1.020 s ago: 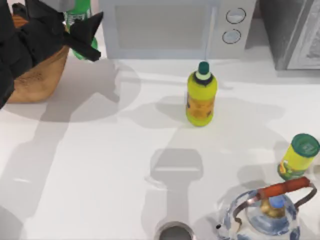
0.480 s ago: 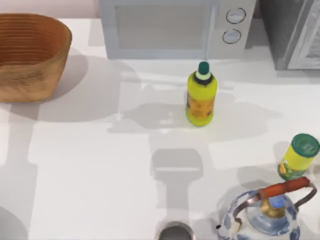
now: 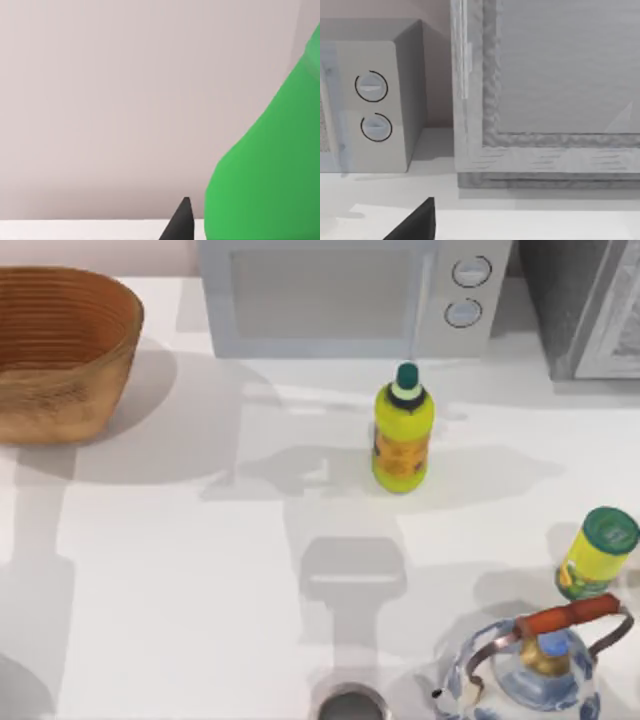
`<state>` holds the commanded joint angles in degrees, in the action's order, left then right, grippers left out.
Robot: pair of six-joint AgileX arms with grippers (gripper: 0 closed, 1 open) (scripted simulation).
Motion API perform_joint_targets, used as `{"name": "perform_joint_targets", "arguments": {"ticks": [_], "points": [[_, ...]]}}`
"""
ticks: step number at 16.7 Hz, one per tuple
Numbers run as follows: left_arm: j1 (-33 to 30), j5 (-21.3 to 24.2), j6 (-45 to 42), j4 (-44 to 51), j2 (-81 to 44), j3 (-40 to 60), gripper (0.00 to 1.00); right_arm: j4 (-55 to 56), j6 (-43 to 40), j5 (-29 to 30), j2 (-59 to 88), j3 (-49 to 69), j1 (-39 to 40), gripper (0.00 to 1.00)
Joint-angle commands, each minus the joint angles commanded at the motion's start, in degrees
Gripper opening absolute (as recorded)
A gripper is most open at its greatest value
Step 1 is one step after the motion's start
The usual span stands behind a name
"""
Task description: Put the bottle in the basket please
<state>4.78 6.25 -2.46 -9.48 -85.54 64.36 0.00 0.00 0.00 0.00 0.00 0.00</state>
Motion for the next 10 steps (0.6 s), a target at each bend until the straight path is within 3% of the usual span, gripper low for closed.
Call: {"name": "perform_joint_targets", "arguments": {"ticks": [10], "points": [[-0.51, -0.49, 0.20, -8.50, -9.62, 1.48, 0.00, 0.00, 0.00, 0.00, 0.00, 0.00, 0.00, 1.00]]}}
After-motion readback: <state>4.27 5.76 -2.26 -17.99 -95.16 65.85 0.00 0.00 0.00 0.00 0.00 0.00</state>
